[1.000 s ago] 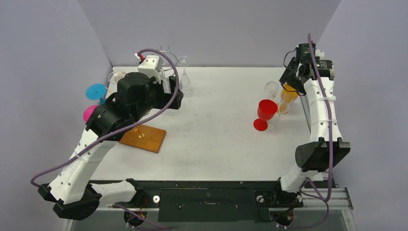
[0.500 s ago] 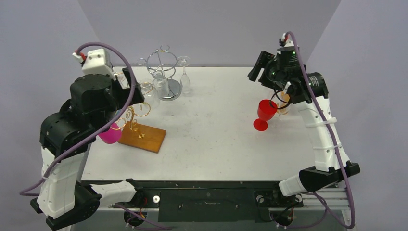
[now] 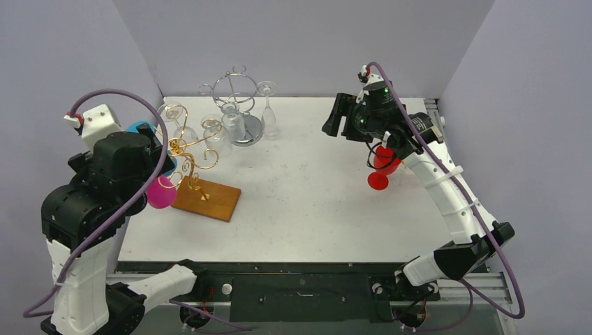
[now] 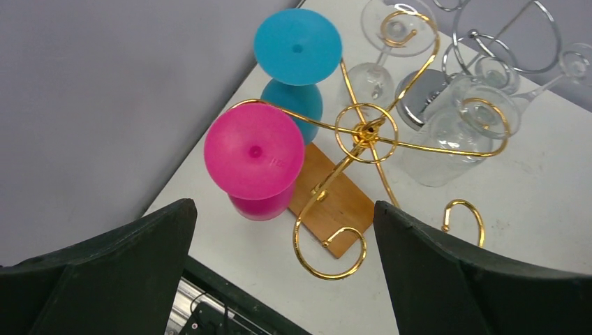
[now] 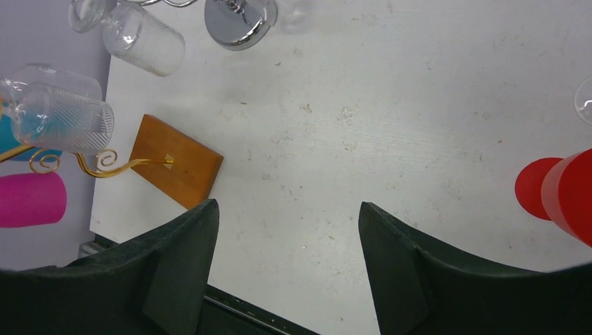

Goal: Take the wine glass off the wine glass rack
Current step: Place the wine glass at the center of the board, then pick up the wine glass from the wine rack.

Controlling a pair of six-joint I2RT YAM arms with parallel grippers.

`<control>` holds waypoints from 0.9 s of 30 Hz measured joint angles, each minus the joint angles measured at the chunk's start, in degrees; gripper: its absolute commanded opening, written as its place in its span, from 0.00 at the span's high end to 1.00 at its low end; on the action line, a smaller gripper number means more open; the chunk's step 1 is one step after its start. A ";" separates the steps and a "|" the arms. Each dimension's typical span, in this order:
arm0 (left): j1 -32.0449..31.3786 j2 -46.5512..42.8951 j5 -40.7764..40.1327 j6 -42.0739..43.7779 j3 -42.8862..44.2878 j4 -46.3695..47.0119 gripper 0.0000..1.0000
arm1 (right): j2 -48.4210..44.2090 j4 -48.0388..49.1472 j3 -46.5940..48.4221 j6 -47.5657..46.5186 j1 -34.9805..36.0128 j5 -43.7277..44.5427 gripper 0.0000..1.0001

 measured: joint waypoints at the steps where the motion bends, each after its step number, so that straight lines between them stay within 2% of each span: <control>1: 1.01 -0.35 0.04 -0.09 -0.94 -0.22 0.04 | -0.09 0.00 -0.68 -0.04 0.00 -0.15 0.31; 5: 5.62 -1.33 0.96 0.11 -4.63 -0.28 0.04 | -0.57 0.55 -2.78 -0.24 0.00 -0.90 0.31; 14: 26.08 -4.83 14.14 3.72 -12.74 6.36 0.04 | -3.87 2.34 -5.40 -0.46 0.50 -2.08 0.32; 19: 29.20 -6.43 19.76 2.82 -13.09 10.36 0.04 | -5.11 2.78 -6.86 -0.76 1.38 -2.05 0.32; 25: 29.99 -9.77 21.92 -1.05 -15.43 13.27 0.00 | -5.99 2.97 -8.26 -1.33 2.51 -2.08 0.32; 27: 29.99 -11.06 21.94 -2.75 -17.20 13.64 0.05 | -6.47 2.95 -8.59 -1.62 2.54 -2.05 0.32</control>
